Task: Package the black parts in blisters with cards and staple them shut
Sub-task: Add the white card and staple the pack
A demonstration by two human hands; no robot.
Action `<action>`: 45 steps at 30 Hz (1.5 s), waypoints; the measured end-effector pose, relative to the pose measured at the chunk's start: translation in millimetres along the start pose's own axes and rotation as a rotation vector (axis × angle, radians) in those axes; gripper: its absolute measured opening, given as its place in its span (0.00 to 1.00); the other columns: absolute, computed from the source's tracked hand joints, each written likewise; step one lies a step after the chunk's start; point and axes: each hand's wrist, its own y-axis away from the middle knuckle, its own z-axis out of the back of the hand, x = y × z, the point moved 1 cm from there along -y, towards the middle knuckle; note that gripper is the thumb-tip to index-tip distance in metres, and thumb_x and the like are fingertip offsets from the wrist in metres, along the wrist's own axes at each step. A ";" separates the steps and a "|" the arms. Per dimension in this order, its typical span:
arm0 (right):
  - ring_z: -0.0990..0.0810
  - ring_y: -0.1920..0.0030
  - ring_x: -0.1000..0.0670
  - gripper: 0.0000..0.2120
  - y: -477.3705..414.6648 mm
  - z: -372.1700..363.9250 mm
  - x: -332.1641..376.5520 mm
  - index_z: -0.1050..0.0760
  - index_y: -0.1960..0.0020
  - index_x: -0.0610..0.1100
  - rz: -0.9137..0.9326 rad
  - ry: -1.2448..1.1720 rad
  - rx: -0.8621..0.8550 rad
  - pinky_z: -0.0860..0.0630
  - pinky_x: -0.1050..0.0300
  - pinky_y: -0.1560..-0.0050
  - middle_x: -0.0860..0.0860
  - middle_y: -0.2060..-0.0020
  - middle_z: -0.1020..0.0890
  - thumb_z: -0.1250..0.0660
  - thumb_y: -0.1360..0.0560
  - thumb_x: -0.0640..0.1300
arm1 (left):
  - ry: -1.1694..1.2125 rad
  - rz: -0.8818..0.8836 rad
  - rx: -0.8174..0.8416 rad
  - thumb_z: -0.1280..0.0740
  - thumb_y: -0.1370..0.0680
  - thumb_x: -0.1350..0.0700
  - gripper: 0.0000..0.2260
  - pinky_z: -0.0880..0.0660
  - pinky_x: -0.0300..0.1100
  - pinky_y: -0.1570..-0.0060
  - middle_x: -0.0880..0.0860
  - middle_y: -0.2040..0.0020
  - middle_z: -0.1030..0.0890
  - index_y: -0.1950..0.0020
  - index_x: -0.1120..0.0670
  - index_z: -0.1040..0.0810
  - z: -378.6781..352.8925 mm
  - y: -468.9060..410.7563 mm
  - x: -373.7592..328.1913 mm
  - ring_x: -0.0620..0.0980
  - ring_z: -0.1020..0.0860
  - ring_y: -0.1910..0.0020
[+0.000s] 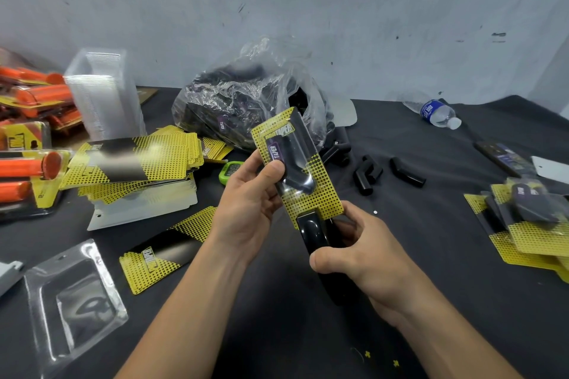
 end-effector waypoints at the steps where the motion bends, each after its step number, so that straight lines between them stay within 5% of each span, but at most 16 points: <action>1: 0.15 0.56 0.48 0.23 0.3 -0.2 0.4 0.18 0.48 0.50 -0.003 -0.002 -0.001 0.17 0.51 0.55 0.46 0.55 0.14 0.22 0.42 0.39 | -0.002 -0.002 0.004 0.33 0.23 0.60 0.13 0.24 0.31 0.70 0.48 0.58 0.14 0.39 0.56 0.21 0.3 0.2 0.1 0.40 0.19 0.69; 6: 0.14 0.52 0.42 0.23 1.1 -1.4 3.3 0.17 0.48 0.51 -0.019 -0.005 -0.015 0.16 0.49 0.54 0.46 0.54 0.14 0.22 0.42 0.39 | -0.017 -0.008 0.030 0.32 0.23 0.60 0.13 0.24 0.31 0.68 0.47 0.59 0.14 0.38 0.56 0.21 2.4 -0.7 1.6 0.39 0.19 0.68; 15: 0.16 0.59 0.50 0.21 1.5 -3.0 5.5 0.17 0.49 0.49 -0.030 -0.029 -0.021 0.18 0.57 0.59 0.48 0.58 0.15 0.23 0.42 0.40 | -0.009 -0.012 0.013 0.33 0.21 0.61 0.11 0.23 0.32 0.67 0.48 0.58 0.14 0.40 0.56 0.20 2.9 -0.8 2.4 0.41 0.18 0.66; 27: 0.18 0.62 0.49 0.18 -2.3 -4.2 -2.6 0.17 0.53 0.45 -0.046 -0.117 -0.080 0.20 0.59 0.64 0.45 0.62 0.17 0.24 0.43 0.39 | -0.046 0.008 -0.038 0.31 0.24 0.60 0.17 0.16 0.48 0.56 0.60 0.44 0.15 0.36 0.58 0.20 0.1 -0.8 3.0 0.55 0.14 0.51; 36: 0.16 0.54 0.38 0.22 -7.1 1.1 -6.6 0.17 0.48 0.42 -0.113 -0.177 -0.085 0.18 0.49 0.55 0.36 0.50 0.15 0.25 0.42 0.38 | -0.070 0.007 -0.063 0.30 0.26 0.59 0.13 0.16 0.46 0.56 0.58 0.46 0.13 0.41 0.55 0.17 -1.0 -2.3 8.8 0.53 0.14 0.53; 38: 0.16 0.45 0.35 0.25 -9.7 8.2 -6.5 0.17 0.43 0.43 -0.183 -0.169 0.020 0.20 0.44 0.45 0.38 0.47 0.14 0.25 0.41 0.40 | -0.094 0.012 -0.121 0.30 0.24 0.60 0.11 0.16 0.47 0.56 0.58 0.46 0.13 0.42 0.55 0.17 -0.4 -3.5 10.8 0.53 0.14 0.54; 41: 0.17 0.48 0.43 0.32 -11.9 23.7 -8.7 0.19 0.37 0.40 -0.293 -0.193 0.174 0.22 0.49 0.44 0.42 0.49 0.16 0.24 0.41 0.44 | -0.127 0.041 -0.288 0.32 0.19 0.63 0.06 0.21 0.45 0.59 0.56 0.50 0.15 0.46 0.54 0.19 5.6 -6.3 16.2 0.54 0.17 0.56; 45: 0.14 0.50 0.48 0.16 -15.7 45.8 -13.2 0.15 0.43 0.42 -0.343 -0.133 0.005 0.18 0.54 0.50 0.44 0.47 0.13 0.23 0.31 0.44 | -0.069 0.153 -0.474 0.31 0.19 0.59 0.06 0.23 0.51 0.43 0.58 0.45 0.16 0.42 0.56 0.21 22.3 -12.1 15.4 0.58 0.19 0.46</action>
